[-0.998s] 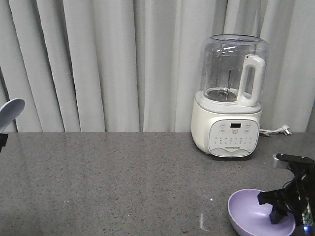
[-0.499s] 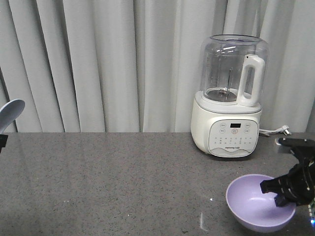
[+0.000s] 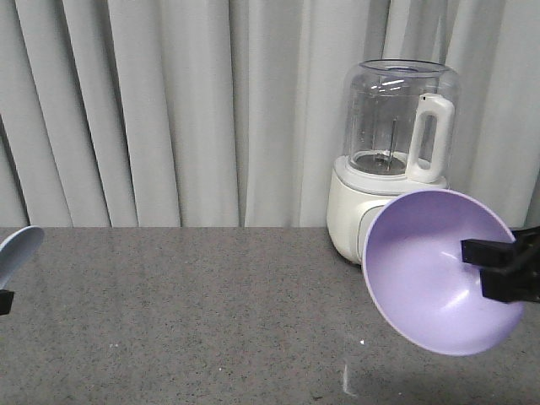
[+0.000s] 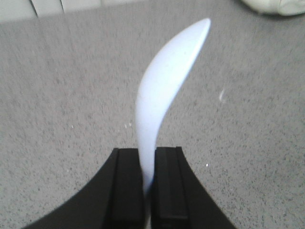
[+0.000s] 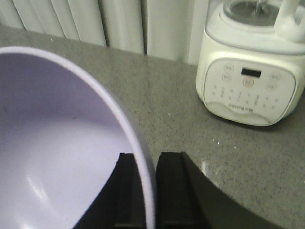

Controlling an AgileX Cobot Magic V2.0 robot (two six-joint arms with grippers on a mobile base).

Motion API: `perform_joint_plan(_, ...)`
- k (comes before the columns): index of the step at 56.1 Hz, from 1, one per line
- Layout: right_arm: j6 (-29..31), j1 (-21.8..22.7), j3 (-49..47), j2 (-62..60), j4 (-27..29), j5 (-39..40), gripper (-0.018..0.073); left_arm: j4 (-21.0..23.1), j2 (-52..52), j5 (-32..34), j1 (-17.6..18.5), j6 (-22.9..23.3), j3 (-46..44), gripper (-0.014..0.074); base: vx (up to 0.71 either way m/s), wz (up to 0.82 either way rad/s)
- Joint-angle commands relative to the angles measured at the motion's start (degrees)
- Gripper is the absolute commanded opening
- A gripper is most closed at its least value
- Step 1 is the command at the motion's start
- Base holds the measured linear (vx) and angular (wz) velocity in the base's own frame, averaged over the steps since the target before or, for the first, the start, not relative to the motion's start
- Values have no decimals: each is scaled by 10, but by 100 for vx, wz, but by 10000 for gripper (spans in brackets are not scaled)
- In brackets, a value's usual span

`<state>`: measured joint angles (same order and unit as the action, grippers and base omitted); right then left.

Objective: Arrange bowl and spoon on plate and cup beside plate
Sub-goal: 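Drive the base to the counter with the blue plate and cup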

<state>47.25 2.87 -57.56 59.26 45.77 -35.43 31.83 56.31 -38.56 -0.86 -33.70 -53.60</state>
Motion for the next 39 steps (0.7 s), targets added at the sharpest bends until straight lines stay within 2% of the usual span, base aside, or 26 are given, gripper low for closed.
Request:
perform_joint_plan(1, 87, 2, 49, -86, 99, 78, -12, 38, -68, 86, 2, -30, 32, 0, 0, 0)
perform_joint_plan(10, 182, 2, 134, -181, 178, 125, -12, 37, -155, 138, 2, -36, 95, 0, 0, 0)
perform_joint_plan(18, 218, 2, 179, -227, 232, 187, -12, 49, -187, 169, 2, -35, 119, 0, 0, 0)
perform_joint_plan(28, 223, 2, 187, -233, 246, 239, -12, 95, -188, 177, 13, -36, 119, 0, 0, 0)
perform_joint_plan(39, 223, 2, 187, -233, 246, 236, -12, 97, -202, 189, 13, -48, 119, 0, 0, 0)
